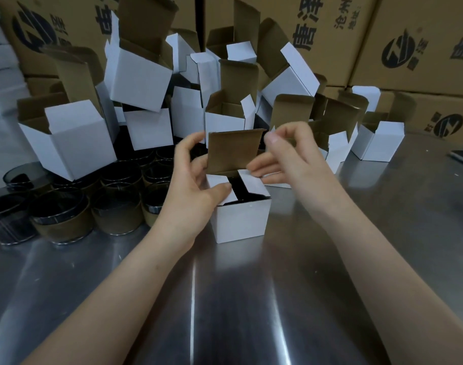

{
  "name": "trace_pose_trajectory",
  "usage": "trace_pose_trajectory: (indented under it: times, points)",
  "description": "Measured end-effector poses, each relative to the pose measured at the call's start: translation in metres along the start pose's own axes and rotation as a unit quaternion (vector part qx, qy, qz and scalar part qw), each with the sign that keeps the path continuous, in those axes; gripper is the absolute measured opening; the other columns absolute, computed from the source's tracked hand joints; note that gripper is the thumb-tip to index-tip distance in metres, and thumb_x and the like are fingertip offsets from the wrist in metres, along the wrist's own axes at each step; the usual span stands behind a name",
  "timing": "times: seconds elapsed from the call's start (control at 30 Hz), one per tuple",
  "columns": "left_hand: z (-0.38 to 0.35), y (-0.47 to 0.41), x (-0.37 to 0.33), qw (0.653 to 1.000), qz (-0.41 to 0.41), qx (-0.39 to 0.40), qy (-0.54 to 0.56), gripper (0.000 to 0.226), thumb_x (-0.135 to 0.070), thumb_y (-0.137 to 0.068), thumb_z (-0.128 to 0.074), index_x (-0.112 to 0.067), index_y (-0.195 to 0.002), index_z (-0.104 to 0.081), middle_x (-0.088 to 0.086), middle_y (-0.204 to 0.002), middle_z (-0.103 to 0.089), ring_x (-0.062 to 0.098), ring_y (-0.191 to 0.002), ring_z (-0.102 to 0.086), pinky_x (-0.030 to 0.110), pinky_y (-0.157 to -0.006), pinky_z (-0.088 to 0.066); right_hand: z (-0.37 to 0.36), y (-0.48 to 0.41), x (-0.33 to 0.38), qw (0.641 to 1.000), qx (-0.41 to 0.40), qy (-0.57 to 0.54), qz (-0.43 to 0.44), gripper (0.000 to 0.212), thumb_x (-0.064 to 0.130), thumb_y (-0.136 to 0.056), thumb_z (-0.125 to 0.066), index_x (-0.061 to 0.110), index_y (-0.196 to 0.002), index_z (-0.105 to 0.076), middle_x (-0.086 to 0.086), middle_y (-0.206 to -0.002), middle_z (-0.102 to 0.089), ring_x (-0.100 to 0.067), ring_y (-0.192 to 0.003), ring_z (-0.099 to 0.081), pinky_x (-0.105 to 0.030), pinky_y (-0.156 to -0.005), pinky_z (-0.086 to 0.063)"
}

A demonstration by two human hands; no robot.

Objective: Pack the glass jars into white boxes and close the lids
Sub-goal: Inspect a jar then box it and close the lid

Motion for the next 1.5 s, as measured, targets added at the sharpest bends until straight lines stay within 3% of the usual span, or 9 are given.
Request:
trace_pose_trajectory:
  times: [0.17, 0.27, 0.37, 0.53, 0.67, 0.9, 1.17, 1.33, 1.5]
  points:
    - [0.001, 0.002, -0.005, 0.999, -0.014, -0.009, -0.037, 0.041, 0.007, -0.087, -0.064, -0.026, -0.111, -0.06, -0.015, -0.108, -0.069, 0.0, -0.104, -0.064, 0.015, -0.083, -0.051, -0.002, 0.0, -0.003, 1.0, 0.012, 0.015, -0.01, 0.024, 0.046, -0.103, -0.036, 0.037, -0.109, -0.057, 0.007, -0.086, -0.072, -0.002, -0.085, -0.069, -0.017, -0.068, -0.056]
    - [0.001, 0.003, -0.006, 0.999, -0.009, -0.001, -0.043, 0.031, 0.003, -0.089, -0.063, -0.023, -0.106, -0.062, -0.012, -0.107, -0.069, 0.002, -0.102, -0.064, 0.016, -0.081, -0.05, -0.001, 0.0, -0.007, 0.997, 0.017, 0.07, -0.005, 0.034, 0.043, -0.101, -0.043, 0.025, -0.095, -0.071, 0.005, -0.089, -0.07, -0.006, -0.092, -0.064, -0.03, -0.081, -0.059]
    - [0.0, 0.005, -0.006, 0.999, -0.011, 0.012, -0.051, 0.026, -0.001, -0.086, -0.068, -0.022, -0.101, -0.061, -0.008, -0.112, -0.067, 0.004, -0.105, -0.062, 0.021, -0.087, -0.051, 0.001, 0.001, -0.009, 0.998, 0.018, 0.064, 0.019, 0.019, 0.033, -0.096, -0.057, 0.033, -0.09, -0.075, 0.012, -0.09, -0.071, -0.011, -0.094, -0.065, -0.041, -0.085, -0.059]
    - [0.0, 0.006, -0.004, 0.995, 0.0, 0.086, -0.059, 0.043, -0.018, -0.068, -0.075, -0.02, -0.106, -0.055, -0.017, -0.108, -0.061, 0.0, -0.106, -0.056, 0.018, -0.088, -0.046, 0.006, -0.002, -0.012, 0.996, 0.077, 0.031, 0.032, 0.014, 0.027, -0.093, -0.065, 0.038, -0.093, -0.073, 0.015, -0.091, -0.072, -0.008, -0.094, -0.066, -0.026, -0.082, -0.058]
    - [0.002, 0.007, -0.004, 0.991, 0.009, 0.109, -0.075, 0.052, -0.04, -0.067, -0.077, -0.028, -0.114, -0.057, -0.004, -0.122, -0.056, 0.007, -0.114, -0.055, 0.023, -0.093, -0.046, 0.007, -0.002, -0.01, 0.994, 0.081, 0.038, 0.069, 0.018, 0.021, -0.09, -0.069, 0.038, -0.09, -0.074, 0.016, -0.089, -0.073, -0.008, -0.09, -0.067, -0.021, -0.075, -0.057]
    - [0.004, 0.006, -0.006, 0.993, -0.015, 0.086, -0.074, 0.023, -0.023, -0.085, -0.065, -0.03, -0.106, -0.069, -0.011, -0.126, -0.06, 0.002, -0.124, -0.051, 0.027, -0.105, -0.04, 0.008, -0.001, -0.011, 0.989, 0.082, 0.049, 0.108, 0.022, 0.017, -0.085, -0.073, 0.04, -0.086, -0.072, 0.02, -0.083, -0.072, -0.003, -0.084, -0.066, -0.012, -0.07, -0.051]
    - [0.004, 0.006, -0.008, 0.992, -0.019, 0.088, -0.083, 0.03, -0.006, -0.088, -0.064, -0.026, -0.108, -0.07, -0.005, -0.125, -0.061, 0.004, -0.125, -0.051, 0.039, -0.111, -0.039, 0.007, -0.001, -0.012, 0.986, 0.084, 0.091, 0.114, 0.019, 0.023, -0.084, -0.074, 0.042, -0.086, -0.071, 0.027, -0.08, -0.069, -0.002, -0.087, -0.065, -0.018, -0.075, -0.055]
    - [0.004, 0.006, -0.007, 0.992, 0.005, 0.095, -0.087, 0.031, -0.003, -0.087, -0.066, -0.027, -0.105, -0.073, -0.004, -0.127, -0.058, 0.002, -0.122, -0.05, 0.035, -0.109, -0.041, 0.008, -0.003, -0.015, 0.984, 0.088, 0.117, 0.098, 0.011, 0.021, -0.082, -0.077, 0.028, -0.09, -0.077, 0.02, -0.078, -0.066, -0.007, -0.084, -0.063, -0.027, -0.074, -0.055]
    - [0.005, 0.006, -0.007, 0.991, 0.003, 0.096, -0.094, 0.031, -0.005, -0.086, -0.067, -0.031, -0.102, -0.073, -0.006, -0.127, -0.058, 0.005, -0.123, -0.05, 0.036, -0.108, -0.041, 0.009, -0.006, -0.017, 0.986, 0.104, 0.11, 0.075, 0.017, 0.022, -0.082, -0.076, 0.039, -0.083, -0.073, 0.023, -0.077, -0.065, -0.006, -0.084, -0.062, -0.022, -0.073, -0.054]
Point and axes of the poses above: each hand's wrist, its own y-axis away from the middle knuckle, its own z-axis out of the back of the hand, x = y × z, the point moved 2 cm from there along -y, towards the middle knuckle
